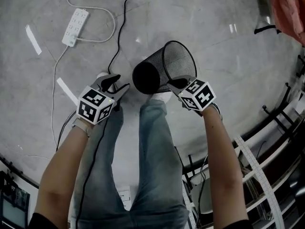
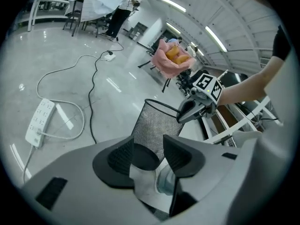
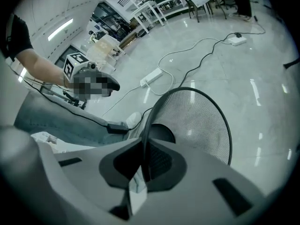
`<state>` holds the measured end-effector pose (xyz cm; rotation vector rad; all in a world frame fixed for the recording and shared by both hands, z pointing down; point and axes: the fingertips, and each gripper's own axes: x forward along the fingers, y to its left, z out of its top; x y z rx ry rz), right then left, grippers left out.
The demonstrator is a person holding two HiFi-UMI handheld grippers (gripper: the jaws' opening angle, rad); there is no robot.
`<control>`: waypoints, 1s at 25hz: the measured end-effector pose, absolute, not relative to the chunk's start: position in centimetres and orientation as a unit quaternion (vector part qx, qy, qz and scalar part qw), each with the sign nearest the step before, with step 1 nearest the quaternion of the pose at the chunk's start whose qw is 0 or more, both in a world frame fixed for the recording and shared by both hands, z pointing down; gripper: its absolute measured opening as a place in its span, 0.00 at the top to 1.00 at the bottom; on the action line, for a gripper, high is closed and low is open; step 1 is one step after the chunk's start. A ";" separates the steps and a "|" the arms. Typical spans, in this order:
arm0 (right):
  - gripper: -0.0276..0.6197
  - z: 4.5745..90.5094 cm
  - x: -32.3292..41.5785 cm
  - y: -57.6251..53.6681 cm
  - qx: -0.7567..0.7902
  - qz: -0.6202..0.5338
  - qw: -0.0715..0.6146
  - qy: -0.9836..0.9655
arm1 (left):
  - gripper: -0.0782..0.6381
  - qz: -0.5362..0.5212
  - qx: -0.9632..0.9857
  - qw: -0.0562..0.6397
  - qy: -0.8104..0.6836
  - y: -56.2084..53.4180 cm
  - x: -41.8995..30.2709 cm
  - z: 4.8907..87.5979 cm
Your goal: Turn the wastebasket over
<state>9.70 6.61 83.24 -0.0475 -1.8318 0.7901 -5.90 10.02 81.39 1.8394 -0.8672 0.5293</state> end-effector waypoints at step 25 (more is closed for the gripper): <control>0.92 85.5 5.5 8.6 0.168 0.159 0.636 -0.736 | 0.62 0.284 0.807 0.455 -0.247 9.2 -8.7 81.0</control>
